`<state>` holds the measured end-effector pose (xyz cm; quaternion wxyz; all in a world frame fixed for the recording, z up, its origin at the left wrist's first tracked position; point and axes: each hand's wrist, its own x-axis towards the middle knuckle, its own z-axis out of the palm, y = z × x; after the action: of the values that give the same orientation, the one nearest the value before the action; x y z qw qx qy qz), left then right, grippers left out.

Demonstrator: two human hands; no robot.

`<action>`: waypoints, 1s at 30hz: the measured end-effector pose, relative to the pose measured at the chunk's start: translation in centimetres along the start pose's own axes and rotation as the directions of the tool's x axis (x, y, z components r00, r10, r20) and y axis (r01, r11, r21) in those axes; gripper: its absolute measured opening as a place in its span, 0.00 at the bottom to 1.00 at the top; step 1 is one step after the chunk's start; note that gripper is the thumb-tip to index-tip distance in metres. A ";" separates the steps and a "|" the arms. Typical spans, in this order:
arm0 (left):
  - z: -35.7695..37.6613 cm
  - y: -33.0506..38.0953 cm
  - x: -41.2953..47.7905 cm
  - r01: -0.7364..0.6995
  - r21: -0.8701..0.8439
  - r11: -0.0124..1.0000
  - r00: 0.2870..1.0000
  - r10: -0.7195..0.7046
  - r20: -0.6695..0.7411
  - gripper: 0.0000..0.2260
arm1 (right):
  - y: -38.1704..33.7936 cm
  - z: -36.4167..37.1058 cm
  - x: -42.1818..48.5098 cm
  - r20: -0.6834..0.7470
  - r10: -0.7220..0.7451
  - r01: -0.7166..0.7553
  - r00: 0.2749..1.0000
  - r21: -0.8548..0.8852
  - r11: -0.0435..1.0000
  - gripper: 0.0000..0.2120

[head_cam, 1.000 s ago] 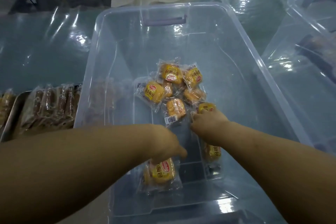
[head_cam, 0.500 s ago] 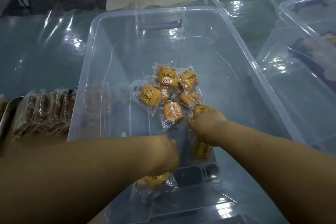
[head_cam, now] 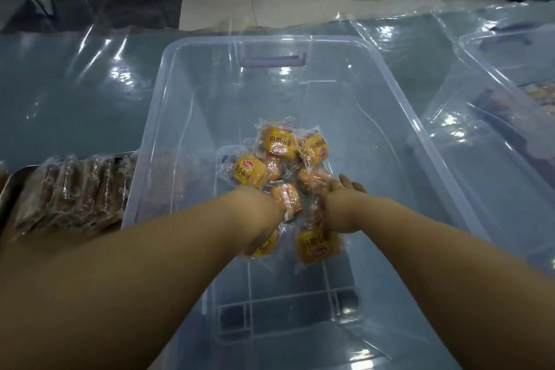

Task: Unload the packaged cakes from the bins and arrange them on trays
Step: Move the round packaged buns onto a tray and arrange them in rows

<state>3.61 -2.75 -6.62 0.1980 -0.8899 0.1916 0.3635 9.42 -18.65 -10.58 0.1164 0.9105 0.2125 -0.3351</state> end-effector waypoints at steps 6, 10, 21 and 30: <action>-0.8 -1.5 -0.4 0.038 -0.130 0.991 0.996 -0.049 -0.080 0.32 | -0.4 -0.9 -0.4 -0.094 -0.007 0.015 0.996 0.081 0.997 0.18; -1.1 -2.6 -0.9 0.043 -0.217 0.975 0.974 -0.089 -0.206 0.32 | -0.3 -2.6 -1.4 -0.191 -0.006 0.046 0.981 0.206 0.977 0.12; -1.5 -5.0 -9.0 -0.016 -0.665 0.747 0.686 -0.476 -0.551 0.20 | 1.0 -7.6 -9.1 -0.697 0.208 0.097 0.687 0.372 0.923 0.04; 1.6 -1.7 -18.9 -0.483 -0.787 0.383 0.283 -0.782 -0.555 0.23 | -2.6 -8.0 -17.3 -0.934 0.292 0.519 0.205 0.357 0.777 0.08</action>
<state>-9.02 3.24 6.34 -0.4302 -0.8700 -0.0800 -0.2273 0.84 -18.88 6.69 -0.3731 0.8723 0.1873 0.2547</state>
